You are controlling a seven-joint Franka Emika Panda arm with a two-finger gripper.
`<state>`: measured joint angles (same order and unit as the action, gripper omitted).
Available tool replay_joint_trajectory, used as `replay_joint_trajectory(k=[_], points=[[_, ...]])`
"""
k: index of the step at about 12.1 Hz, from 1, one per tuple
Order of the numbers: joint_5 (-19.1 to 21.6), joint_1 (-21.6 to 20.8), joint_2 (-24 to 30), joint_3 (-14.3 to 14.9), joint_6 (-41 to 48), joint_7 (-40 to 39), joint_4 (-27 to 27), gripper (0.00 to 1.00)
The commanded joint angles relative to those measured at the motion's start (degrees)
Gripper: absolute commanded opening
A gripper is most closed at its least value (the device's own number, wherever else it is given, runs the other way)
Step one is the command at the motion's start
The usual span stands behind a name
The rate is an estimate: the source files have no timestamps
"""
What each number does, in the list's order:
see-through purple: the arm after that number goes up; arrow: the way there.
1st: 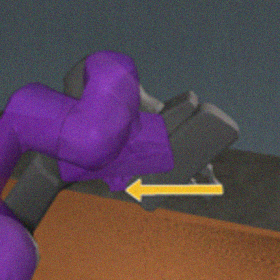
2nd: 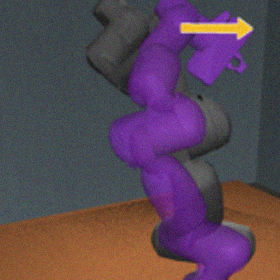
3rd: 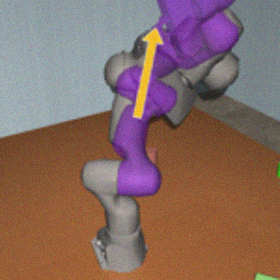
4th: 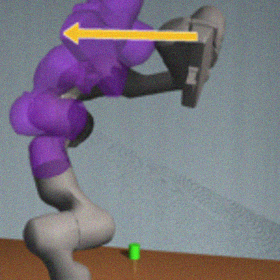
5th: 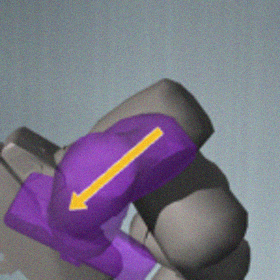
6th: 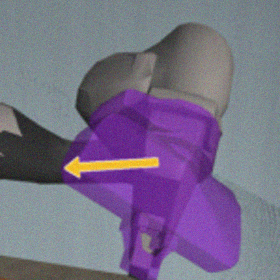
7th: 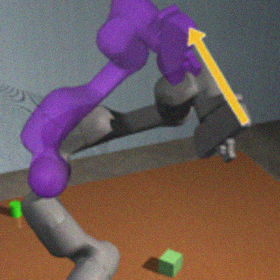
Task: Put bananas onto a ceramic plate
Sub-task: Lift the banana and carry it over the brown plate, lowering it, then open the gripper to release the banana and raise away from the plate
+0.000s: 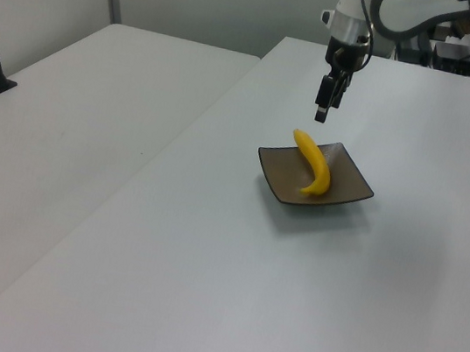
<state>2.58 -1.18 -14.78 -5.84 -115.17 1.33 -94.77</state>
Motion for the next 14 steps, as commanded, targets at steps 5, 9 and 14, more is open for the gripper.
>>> replay_joint_trajectory(k=[5, 9, 14], points=[[-5.18, -3.64, 11.71, 0.48, 11.02, 3.07, -5.78, 1.0], [-7.06, -5.5, 13.2, 3.98, 10.84, 1.4, -7.71, 1.0], [-6.62, -6.38, 13.38, 6.54, 11.37, 0.52, -7.71, 1.0]])
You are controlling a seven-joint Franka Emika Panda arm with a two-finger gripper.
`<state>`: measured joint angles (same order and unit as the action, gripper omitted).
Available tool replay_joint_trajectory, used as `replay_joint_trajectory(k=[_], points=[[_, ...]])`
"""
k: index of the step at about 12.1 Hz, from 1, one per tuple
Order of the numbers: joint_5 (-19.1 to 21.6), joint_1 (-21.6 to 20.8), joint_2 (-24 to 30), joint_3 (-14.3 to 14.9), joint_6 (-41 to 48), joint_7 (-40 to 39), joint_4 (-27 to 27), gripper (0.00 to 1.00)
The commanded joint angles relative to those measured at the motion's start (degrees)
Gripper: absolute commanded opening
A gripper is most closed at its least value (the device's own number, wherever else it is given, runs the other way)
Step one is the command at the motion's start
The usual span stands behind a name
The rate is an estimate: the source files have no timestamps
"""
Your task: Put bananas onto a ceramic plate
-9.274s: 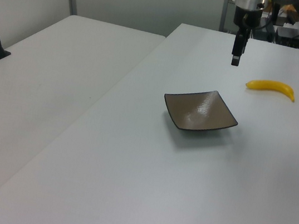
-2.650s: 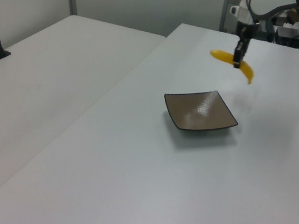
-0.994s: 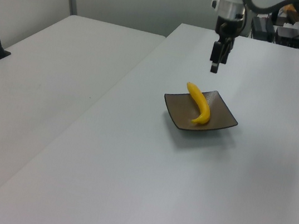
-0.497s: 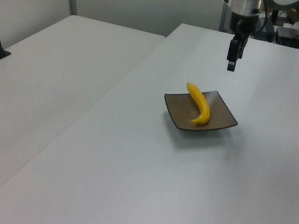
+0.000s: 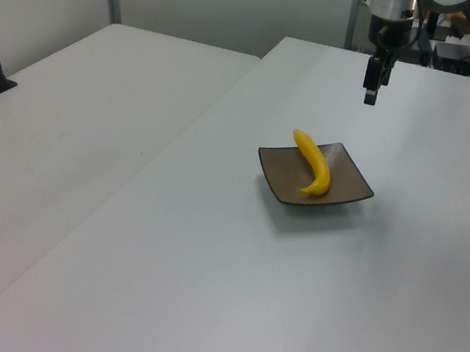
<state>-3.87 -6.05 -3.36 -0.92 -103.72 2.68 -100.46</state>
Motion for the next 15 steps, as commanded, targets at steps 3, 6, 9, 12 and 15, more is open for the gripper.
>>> replay_joint_trajectory(k=[3, 6, 9, 12, 15], points=[[2.19, -2.04, 1.87, 2.86, -0.16, -1.63, -2.02, 1.0], [2.2, -2.13, 1.69, 2.86, -0.25, -1.98, -2.11, 1.0], [2.37, -2.22, 1.52, 2.86, -0.25, -1.72, -2.02, 1.0], [3.16, -2.22, 1.34, 2.86, -0.43, -1.71, -2.02, 1.0], [3.78, -2.3, 1.34, 2.94, -0.52, -1.98, -1.93, 1.0]])
